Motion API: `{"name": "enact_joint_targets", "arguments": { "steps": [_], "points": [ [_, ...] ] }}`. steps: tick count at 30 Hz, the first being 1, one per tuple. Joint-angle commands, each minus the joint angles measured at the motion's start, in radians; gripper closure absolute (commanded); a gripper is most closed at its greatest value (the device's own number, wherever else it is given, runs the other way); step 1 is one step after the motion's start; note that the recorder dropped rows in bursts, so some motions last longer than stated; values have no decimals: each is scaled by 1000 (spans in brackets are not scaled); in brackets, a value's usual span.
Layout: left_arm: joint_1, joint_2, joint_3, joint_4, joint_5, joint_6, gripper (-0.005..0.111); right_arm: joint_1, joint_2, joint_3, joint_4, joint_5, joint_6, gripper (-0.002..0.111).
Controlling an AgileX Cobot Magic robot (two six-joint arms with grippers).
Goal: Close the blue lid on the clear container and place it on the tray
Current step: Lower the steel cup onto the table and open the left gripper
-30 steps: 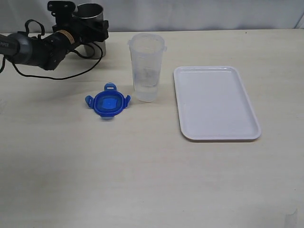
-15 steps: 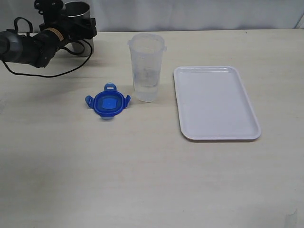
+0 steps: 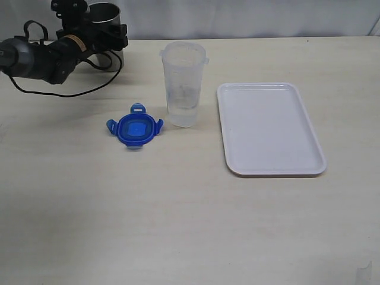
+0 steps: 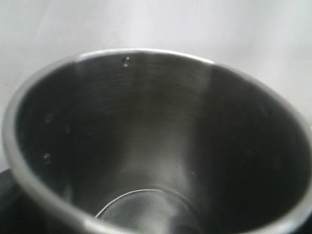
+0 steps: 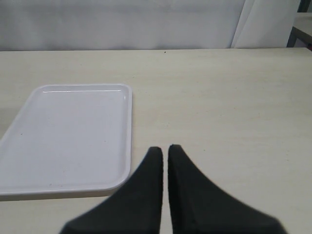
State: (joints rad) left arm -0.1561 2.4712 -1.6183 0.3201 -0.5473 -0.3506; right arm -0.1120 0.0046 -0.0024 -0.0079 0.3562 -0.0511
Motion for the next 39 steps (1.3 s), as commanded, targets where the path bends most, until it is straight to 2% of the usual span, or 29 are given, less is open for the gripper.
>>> {"name": "enact_joint_targets", "arguments": {
  "steps": [1,10,14,20,29,39],
  "points": [
    [-8,-9,-4,0,14,-16,50,-2,-5,2,1,-11,-6,104],
    [-8,-9,-4,0,19,-20,50,-2,-5,2,1,-11,-6,104],
    [-10,-13,-4,5,60,-20,50,-2,-5,2,1,-11,-6,104],
    [-31,-15,-4,-4,70,-20,31,-2,-5,2,1,-11,-6,104],
    [-31,-28,-4,12,169,-36,32,-2,-5,2,1,-11,-6,104],
    [-31,-28,-1,44,193,-35,37,-2,-5,2,1,-11,-6,104]
  ]
}}
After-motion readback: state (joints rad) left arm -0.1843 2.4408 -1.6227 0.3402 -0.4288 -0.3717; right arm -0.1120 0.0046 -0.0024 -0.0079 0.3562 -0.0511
